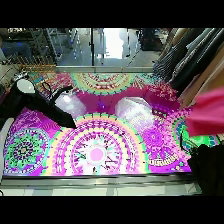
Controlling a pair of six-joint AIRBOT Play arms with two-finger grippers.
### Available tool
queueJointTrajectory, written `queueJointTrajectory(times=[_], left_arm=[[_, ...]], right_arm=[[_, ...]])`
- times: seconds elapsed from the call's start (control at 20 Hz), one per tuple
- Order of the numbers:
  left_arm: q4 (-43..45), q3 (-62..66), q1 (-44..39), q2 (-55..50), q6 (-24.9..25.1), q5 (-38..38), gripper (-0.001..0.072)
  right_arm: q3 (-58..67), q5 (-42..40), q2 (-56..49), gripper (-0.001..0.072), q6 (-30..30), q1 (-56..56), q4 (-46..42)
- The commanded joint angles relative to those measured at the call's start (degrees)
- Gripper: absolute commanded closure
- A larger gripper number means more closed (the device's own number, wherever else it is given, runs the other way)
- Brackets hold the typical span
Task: Fold the clothes and pants, and hang the long-sleeved shirts on hangers.
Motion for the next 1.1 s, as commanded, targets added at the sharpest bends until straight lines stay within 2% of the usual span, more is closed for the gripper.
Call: queueJointTrajectory(times=[0.0,0.2,0.25,0.35,0.45,0.5,0.55,0.6,0.7,0.8,0.95,1.0,1.05], left_arm=[[0.02,-0.02,0.04,0.28,0.24,-0.15,0.0697],[0.02,-0.02,0.07,0.28,0.22,-0.13,0.0696],[0.00,-0.02,0.04,0.28,0.20,-0.11,0.0697],[0.00,0.00,0.02,0.28,0.17,-0.13,0.0697],[-0.02,0.00,0.02,0.28,0.04,-0.17,0.0697],[-0.02,0.00,0.02,0.28,-0.48,-0.17,0.0696],[-0.02,0.00,0.00,0.28,-1.20,-0.17,0.0697],[-0.02,0.00,0.00,0.28,-1.18,-0.20,0.0696],[0.00,0.00,0.02,0.28,-1.14,-0.20,0.0696],[0.00,0.00,0.02,0.28,-1.14,-0.22,0.0697],[0.17,0.00,0.02,0.28,-1.16,-0.13,0.0696],[2.23,0.00,0.02,0.31,-2.14,0.33,0.0697],[8.52,0.02,0.02,0.37,-5.14,0.76,0.0697]], right_arm=[[-17.73,0.83,7.39,0.0697,-5.16,-22.32,-1.40],[-43.34,-3.30,12.37,0.0696,-13.62,-38.71,-10.05],[-47.89,-5.09,12.35,0.0696,-14.10,-40.63,-12.28],[-53.72,-10.36,12.35,0.0696,-14.93,-41.22,-17.90],[-53.57,-12.17,12.35,0.0689,-13.27,-40.94,-22.82],[-51.67,-11.50,12.37,0.0448,-12.92,-40.96,-22.58],[-48.87,-9.81,12.37,0.0142,-13.16,-40.94,-20.70],[-45.07,-8.09,12.37,0.0072,-12.61,-40.94,-15.89],[-36.37,-2.62,12.37,0.0073,-10.45,-40.11,-5.25],[-26.03,2.12,12.35,0.0075,-9.81,-36.65,-1.27],[-14.27,-2.12,12.28,0.0079,-10.08,-26.12,1.90],[-13.44,-4.57,12.22,0.0084,-10.08,-20.87,5.62],[-13.68,-6.49,12.00,0.0097,-10.08,-15.06,7.89]])
